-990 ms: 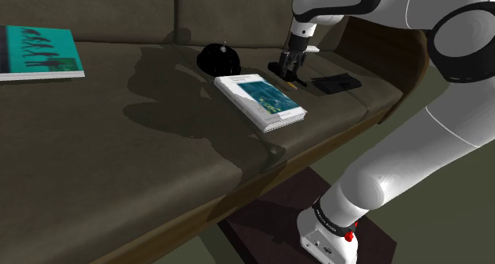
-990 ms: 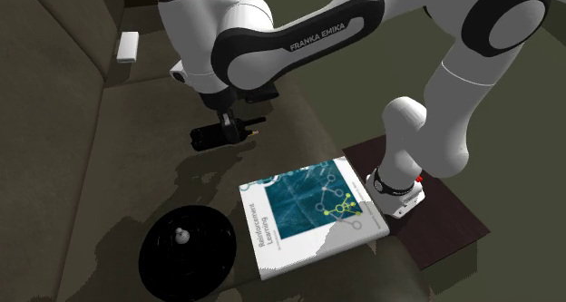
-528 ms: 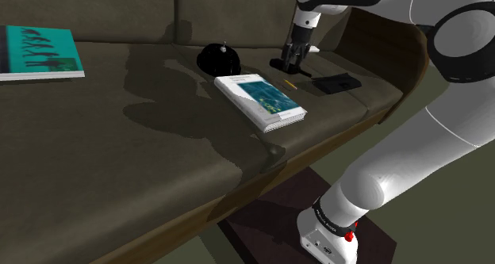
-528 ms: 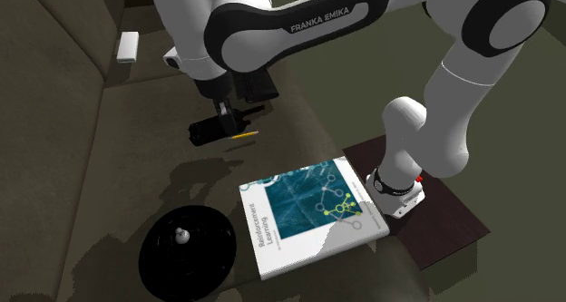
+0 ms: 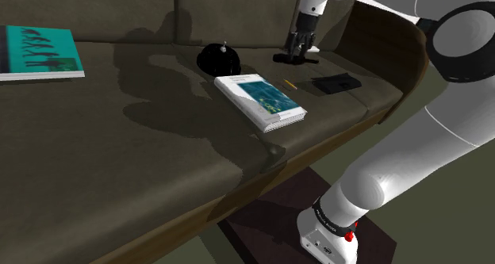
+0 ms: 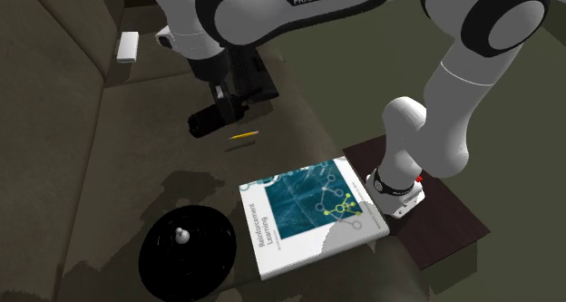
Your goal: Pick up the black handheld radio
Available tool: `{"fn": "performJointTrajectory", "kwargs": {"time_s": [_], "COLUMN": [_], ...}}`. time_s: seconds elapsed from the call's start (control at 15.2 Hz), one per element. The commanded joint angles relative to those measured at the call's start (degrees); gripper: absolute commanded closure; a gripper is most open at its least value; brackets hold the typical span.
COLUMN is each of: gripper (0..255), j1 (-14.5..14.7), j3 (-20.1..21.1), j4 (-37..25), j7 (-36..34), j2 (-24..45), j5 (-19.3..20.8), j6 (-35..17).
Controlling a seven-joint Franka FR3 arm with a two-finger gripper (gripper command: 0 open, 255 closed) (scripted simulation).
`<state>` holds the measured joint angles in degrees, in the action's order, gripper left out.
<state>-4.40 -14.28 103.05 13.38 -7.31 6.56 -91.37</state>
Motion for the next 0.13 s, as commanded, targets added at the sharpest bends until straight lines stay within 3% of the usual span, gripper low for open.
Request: {"fn": "performJointTrajectory", "kwargs": {"time_s": [0.0, 0.07], "gripper": [255, 255], "j1": [0.0, 0.0], "j3": [0.0, 0.0], "j4": [-0.8, -0.8], "j7": [0.0, 0.0], "j2": [-0.1, -0.1], "j5": [0.0, 0.0], "j6": [0.9, 0.9]}}
